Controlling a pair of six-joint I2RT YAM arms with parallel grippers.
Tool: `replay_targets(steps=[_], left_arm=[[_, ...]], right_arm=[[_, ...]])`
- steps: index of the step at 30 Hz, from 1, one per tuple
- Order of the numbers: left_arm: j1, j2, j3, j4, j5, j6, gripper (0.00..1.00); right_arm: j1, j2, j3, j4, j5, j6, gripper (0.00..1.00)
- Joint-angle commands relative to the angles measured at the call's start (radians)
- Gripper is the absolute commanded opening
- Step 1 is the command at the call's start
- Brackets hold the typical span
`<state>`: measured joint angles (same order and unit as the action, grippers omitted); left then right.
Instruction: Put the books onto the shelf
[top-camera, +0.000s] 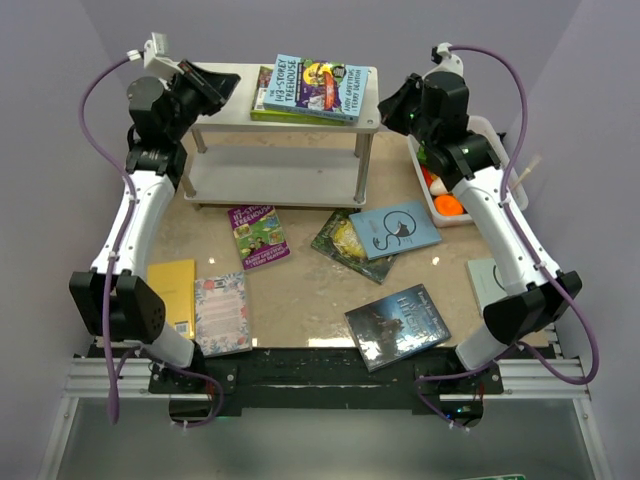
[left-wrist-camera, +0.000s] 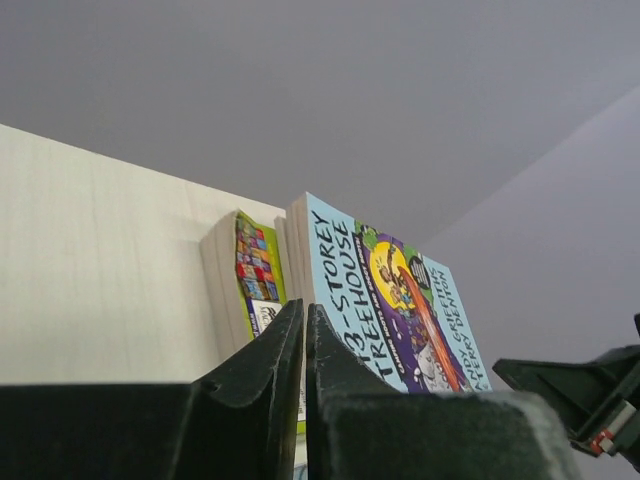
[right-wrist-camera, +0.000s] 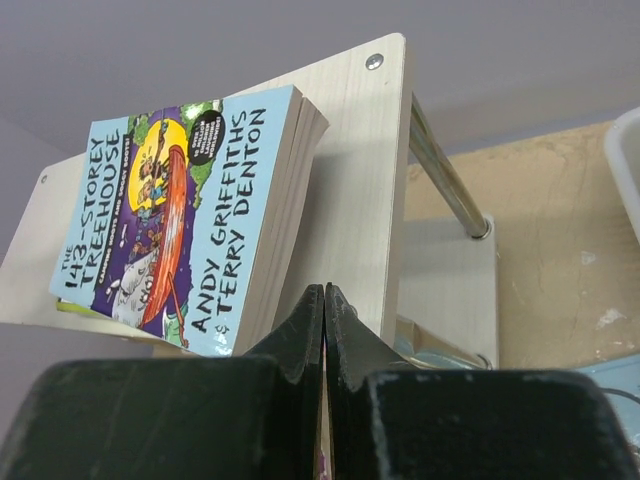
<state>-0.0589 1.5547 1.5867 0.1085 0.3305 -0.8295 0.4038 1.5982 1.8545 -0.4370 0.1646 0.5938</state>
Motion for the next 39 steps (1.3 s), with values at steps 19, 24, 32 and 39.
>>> replay_targets(steps=[19,24,32,39], left_arm=[[-0.001,0.154,0.131,0.204,0.226,-0.152,0.14],[-0.002,0.176,0.133,0.197,0.232,-0.148,0.14],[-0.012,0.197,0.139,0.177,0.249,-0.123,0.15],[-0.021,0.194,0.13,0.174,0.257,-0.109,0.14]], right_arm=[[0.0,0.048,-0.02,0.196,-0.157,0.109,0.36],[0.001,0.088,0.011,0.188,-0.181,0.115,0.36],[0.004,0.104,0.031,0.204,-0.197,0.118,0.36],[0.023,0.131,0.051,0.205,-0.209,0.116,0.33]])
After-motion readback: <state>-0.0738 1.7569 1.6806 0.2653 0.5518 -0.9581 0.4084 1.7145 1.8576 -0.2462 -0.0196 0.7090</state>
